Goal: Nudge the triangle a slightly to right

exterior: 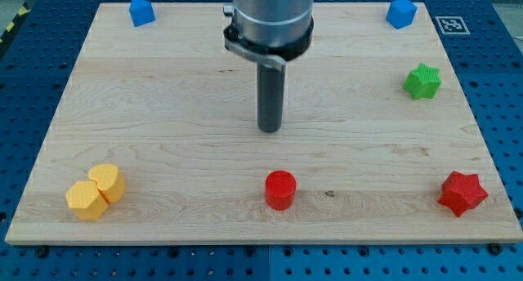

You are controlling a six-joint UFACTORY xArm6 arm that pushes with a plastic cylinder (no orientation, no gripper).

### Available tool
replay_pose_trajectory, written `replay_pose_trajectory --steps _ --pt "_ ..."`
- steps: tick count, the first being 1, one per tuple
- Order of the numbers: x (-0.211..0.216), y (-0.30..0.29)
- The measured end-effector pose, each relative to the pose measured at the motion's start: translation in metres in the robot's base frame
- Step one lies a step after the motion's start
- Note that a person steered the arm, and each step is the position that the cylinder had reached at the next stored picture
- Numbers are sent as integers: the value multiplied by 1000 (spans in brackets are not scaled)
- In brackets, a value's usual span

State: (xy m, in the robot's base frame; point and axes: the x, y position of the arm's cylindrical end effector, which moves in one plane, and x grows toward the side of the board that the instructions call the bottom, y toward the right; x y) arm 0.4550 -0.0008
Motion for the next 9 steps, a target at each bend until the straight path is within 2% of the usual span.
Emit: replay_pose_trajectory --steps 4,5,6,7,8,9 --pt "-163 -250" --pt "-201 -241" --pt "-215 -210" --pt "-215 -221" --pt "-215 -292" --pt "-227 -303"
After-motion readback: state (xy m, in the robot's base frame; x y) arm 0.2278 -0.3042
